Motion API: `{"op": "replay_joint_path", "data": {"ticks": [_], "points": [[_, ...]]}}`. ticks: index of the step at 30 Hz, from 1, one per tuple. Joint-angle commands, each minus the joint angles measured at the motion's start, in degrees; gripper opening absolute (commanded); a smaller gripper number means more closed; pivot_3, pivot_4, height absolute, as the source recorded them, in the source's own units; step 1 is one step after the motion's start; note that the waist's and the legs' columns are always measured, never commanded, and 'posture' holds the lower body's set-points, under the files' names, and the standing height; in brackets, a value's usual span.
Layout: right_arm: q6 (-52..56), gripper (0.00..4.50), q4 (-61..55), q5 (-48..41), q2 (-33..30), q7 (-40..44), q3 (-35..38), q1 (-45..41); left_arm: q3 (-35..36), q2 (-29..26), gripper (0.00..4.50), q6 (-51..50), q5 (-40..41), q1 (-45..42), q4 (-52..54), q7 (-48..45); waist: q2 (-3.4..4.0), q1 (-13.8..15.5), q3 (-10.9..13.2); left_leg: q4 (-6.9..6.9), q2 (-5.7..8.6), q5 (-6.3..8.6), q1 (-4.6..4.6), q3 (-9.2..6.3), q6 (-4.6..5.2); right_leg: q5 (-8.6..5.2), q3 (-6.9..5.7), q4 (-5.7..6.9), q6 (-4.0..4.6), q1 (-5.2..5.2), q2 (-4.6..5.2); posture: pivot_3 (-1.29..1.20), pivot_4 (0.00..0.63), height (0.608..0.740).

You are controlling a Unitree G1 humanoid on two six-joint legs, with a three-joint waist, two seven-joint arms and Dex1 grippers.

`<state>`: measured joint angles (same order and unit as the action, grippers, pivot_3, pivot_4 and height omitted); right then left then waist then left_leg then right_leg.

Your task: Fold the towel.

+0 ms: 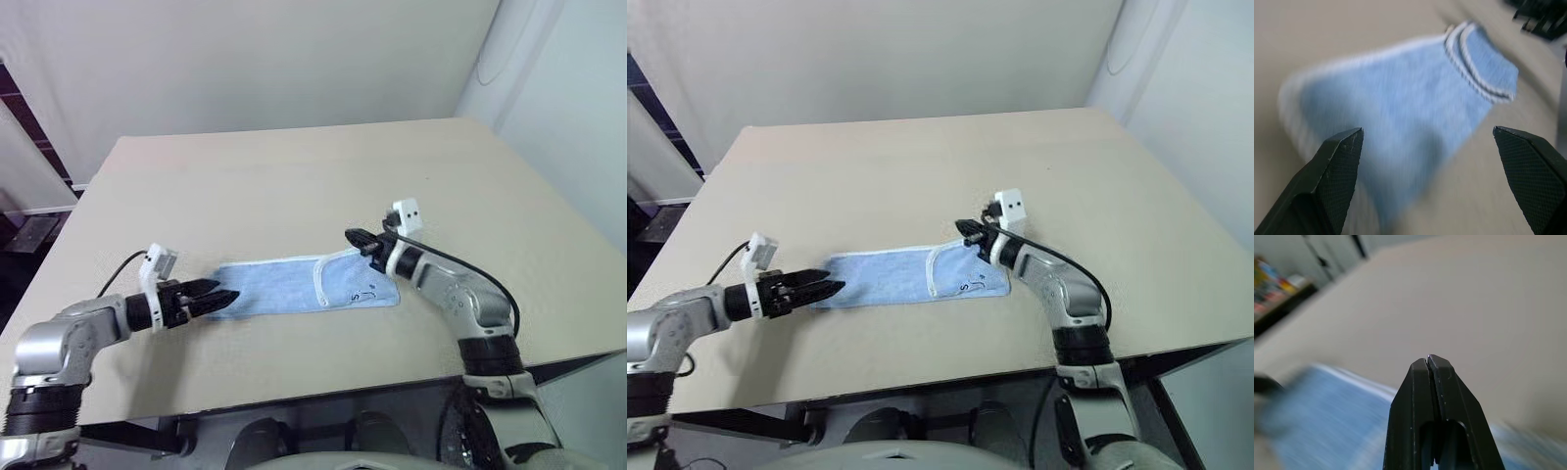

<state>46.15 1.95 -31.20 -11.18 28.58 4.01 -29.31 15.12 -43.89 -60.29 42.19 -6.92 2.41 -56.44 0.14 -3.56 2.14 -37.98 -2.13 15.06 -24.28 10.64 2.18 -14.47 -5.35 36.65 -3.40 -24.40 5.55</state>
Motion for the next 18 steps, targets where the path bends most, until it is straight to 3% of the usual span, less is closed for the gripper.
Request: {"op": "replay_joint_path", "data": {"ticks": [1,6,18], "points": [[3.11,0.00,0.74,-3.37,0.09,-0.96,3.66,-2.46,2.89,-4.72,4.47,-8.55,4.58,-1.08,-1.43,-1.62,0.01,0.02,0.00,0.02,0.00,-0.01,-0.01,0.06,-0.02,0.00,-0.01,0.03,0.01,-0.04,0.01,0.00,0.000,0.740],[4.17,0.00,2.85,-3.76,0.06,-1.16,4.58,-3.39,1.56,-7.12,4.47,-13.52,4.47,-1.52,-6.24,-0.45,-0.04,-0.35,-0.03,0.57,0.10,-0.20,0.02,0.36,-0.35,0.04,0.13,0.01,0.06,-0.31,0.07,0.00,0.000,0.740],[4.11,0.00,1.05,-3.44,-1.22,-3.07,5.79,-0.91,-7.09,-4.45,4.47,-16.46,0.77,-9.04,-17.32,0.77,-0.01,-0.21,-0.01,0.87,-0.05,-0.47,0.44,0.34,-0.77,-0.11,0.23,0.50,0.38,-0.26,-0.04,0.00,0.000,0.740]]}}
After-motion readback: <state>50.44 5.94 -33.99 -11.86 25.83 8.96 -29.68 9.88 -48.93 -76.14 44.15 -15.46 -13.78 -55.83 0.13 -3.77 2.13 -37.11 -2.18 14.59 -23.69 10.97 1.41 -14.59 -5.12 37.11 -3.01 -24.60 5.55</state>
